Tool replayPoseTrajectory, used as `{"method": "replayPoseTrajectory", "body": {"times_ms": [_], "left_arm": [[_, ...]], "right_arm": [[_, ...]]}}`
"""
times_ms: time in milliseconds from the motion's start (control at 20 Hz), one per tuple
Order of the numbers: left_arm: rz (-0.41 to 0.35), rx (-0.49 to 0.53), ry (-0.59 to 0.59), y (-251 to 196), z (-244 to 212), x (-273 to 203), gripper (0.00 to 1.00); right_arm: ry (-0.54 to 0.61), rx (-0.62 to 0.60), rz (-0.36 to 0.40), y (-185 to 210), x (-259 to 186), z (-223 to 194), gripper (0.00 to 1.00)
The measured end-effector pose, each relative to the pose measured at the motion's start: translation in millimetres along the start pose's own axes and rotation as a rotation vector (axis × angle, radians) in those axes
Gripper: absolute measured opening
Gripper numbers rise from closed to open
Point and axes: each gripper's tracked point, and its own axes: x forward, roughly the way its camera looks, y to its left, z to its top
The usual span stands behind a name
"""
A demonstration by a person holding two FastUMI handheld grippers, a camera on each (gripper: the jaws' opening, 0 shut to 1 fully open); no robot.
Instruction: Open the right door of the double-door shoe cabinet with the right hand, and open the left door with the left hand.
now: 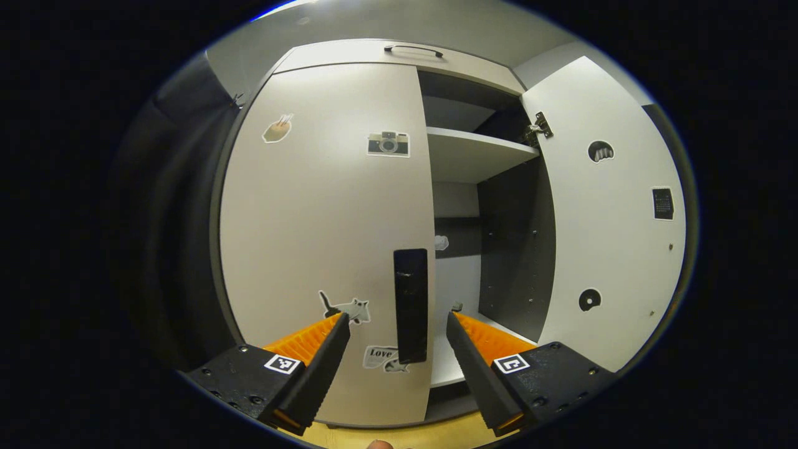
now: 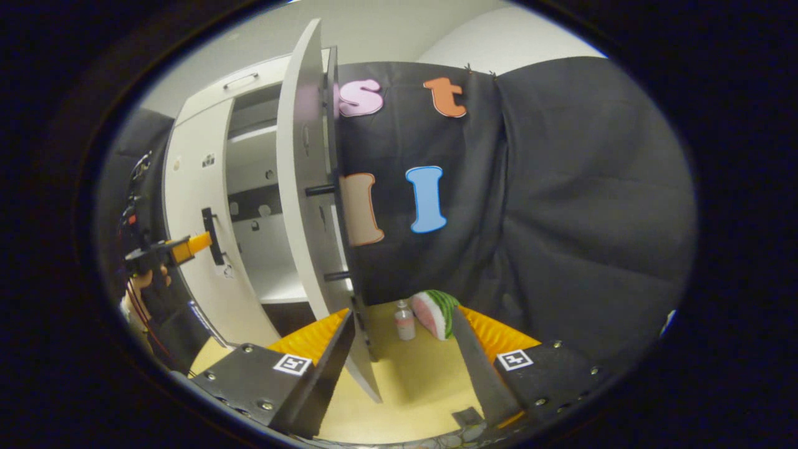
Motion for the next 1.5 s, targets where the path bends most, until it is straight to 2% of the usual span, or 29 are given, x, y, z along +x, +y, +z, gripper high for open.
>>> {"method": "replayPoseTrajectory", "body": {"times_ms": [350, 400, 450, 550, 650, 800, 850, 900, 950, 1000, 1050, 1500], "left_arm": [[0.057, -0.004, 0.01, 4.3, -11.2, 34.3, 0.96], [0.071, 0.001, 0.013, 7.0, -12.5, 37.8, 0.96], [0.074, 0.005, 0.017, 7.3, -14.2, 40.1, 0.96], [0.117, 0.025, 0.027, 14.0, -16.0, 41.6, 0.9], [0.121, 0.024, 0.023, 12.4, -15.4, 42.9, 0.77], [0.129, 0.025, 0.027, 9.1, -15.9, 45.5, 0.75], [0.125, 0.022, 0.027, 6.3, -15.1, 44.8, 0.71], [0.104, 0.014, 0.028, 0.9, -15.9, 45.4, 0.62], [0.092, 0.006, 0.025, -3.3, -15.5, 46.5, 0.57], [0.095, 0.006, 0.027, -2.9, -16.1, 46.4, 0.39], [0.095, 0.004, 0.024, -2.8, -15.9, 47.1, 0.35], [0.064, -0.034, 0.036, -2.8, -16.5, 42.5, 0.25]], "right_arm": [[0.056, 0.04, -0.091, -27.0, -10.6, -25.6, 0.93], [0.064, 0.051, -0.1, -30.2, -11.4, -28.9, 0.88], [0.068, 0.061, -0.107, -32.4, -11.3, -30.3, 0.93], [0.07, 0.072, -0.113, -35.8, -10.8, -32.3, 0.93], [0.068, 0.074, -0.115, -36.1, -9.3, -32.9, 0.94], [0.074, 0.077, -0.104, -32.2, -5.3, -37.2, 0.94], [0.078, 0.078, -0.1, -29.6, -4.7, -39.2, 0.93], [0.082, 0.078, -0.097, -28.3, -4.4, -40.8, 0.93], [0.085, 0.075, -0.094, -27.6, -5.2, -43.1, 0.93], [0.09, 0.071, -0.094, -27.0, -5.8, -44.7, 0.93], [0.095, 0.066, -0.095, -27.1, -7.3, -46.7, 0.93], [0.09, 0.083, -0.096, -33.7, -29.9, -43.9, 0.93]]}}
